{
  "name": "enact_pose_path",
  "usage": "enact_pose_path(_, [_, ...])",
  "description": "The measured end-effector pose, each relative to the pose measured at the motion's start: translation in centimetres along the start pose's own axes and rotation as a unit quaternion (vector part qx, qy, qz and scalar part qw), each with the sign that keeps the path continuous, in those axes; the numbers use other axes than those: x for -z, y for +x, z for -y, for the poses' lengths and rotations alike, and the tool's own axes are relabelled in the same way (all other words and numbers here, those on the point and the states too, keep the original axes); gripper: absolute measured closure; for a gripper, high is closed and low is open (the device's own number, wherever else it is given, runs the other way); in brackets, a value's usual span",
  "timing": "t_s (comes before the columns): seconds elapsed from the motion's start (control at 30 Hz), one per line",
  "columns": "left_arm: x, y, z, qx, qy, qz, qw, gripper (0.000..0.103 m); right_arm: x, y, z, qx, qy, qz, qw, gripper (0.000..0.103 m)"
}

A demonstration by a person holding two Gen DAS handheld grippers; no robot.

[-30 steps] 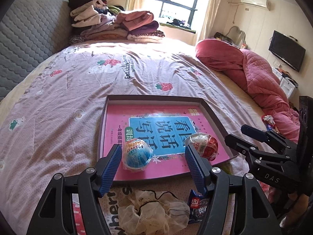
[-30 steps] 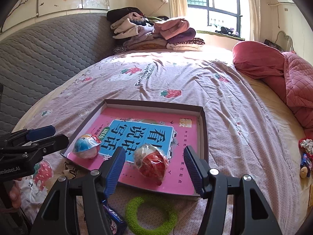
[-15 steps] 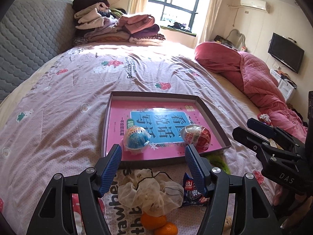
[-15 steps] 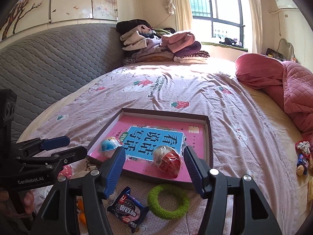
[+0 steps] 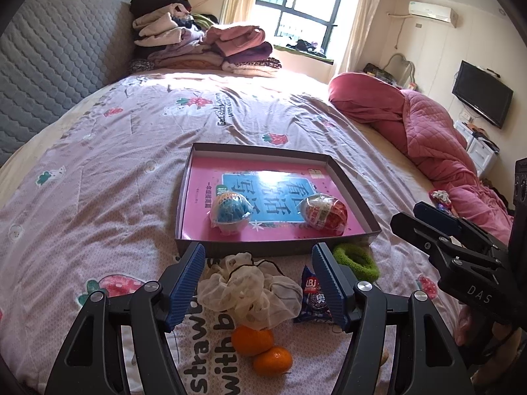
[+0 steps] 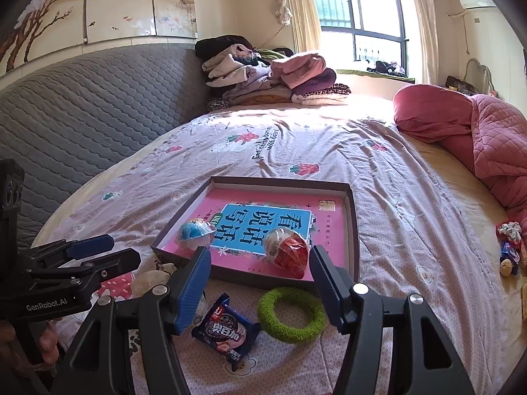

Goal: Organize objects
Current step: 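Withdraw both open tools back from the box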

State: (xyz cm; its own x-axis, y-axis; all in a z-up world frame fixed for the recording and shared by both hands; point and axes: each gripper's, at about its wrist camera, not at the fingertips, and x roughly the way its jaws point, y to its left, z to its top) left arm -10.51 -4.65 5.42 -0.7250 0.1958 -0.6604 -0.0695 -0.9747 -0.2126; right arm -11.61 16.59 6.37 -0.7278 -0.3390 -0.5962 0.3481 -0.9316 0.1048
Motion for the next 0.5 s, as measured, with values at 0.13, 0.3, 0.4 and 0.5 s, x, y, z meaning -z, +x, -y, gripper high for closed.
enact_pose_path(0.13, [0.4, -0.4, 0.3, -0.001, 0.003, -0.001, 1.0000, 0.034, 0.4, -0.3, -0.1, -0.002, 0.002, -0.001, 1.000, 0.041])
enact_pose_path(0.3, [1.0, -0.8, 0.7, -0.002, 0.006, -0.001, 1.0000, 0.034, 0.8, -0.8, -0.3, -0.004, -0.002, -0.002, 1.000, 0.041])
enact_pose_path(0.4, [1.3, -1.0, 0.8, -0.002, 0.007, -0.004, 1.0000, 0.034, 1.0, -0.9, -0.4, -0.008, -0.004, -0.006, 1.000, 0.041])
enact_pose_path(0.5, [1.5, -1.2, 0.9, -0.002, 0.008, -0.006, 0.9999, 0.034, 1.4, -1.1, -0.6, -0.005, -0.008, -0.008, 1.000, 0.041])
